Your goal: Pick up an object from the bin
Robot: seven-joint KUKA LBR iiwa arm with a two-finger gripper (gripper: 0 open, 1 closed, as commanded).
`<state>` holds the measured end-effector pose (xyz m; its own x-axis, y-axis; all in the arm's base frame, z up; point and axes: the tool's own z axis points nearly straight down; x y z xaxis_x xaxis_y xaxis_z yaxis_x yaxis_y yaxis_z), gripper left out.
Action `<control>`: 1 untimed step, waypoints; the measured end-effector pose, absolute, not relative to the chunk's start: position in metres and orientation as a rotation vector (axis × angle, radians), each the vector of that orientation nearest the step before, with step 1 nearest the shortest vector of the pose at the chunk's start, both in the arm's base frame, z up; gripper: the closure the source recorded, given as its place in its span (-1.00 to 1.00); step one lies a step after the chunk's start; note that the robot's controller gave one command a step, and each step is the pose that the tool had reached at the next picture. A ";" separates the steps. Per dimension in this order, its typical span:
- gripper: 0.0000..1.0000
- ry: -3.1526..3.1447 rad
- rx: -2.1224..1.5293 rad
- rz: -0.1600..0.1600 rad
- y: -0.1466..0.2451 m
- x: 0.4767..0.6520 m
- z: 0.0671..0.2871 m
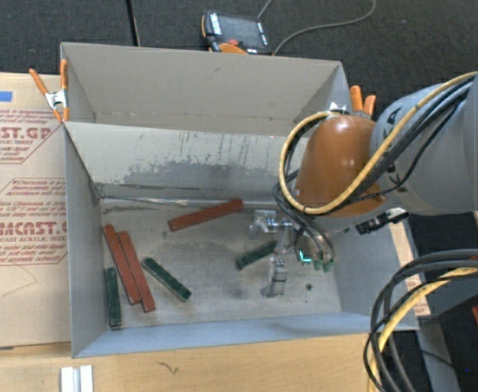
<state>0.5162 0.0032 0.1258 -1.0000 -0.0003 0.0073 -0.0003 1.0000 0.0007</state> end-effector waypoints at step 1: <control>-1.00 -3.137 0.003 0.000 -0.018 0.525 0.066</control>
Offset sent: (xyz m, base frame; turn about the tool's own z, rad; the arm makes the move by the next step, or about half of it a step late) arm 0.0105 -0.0209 -0.0558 -0.0024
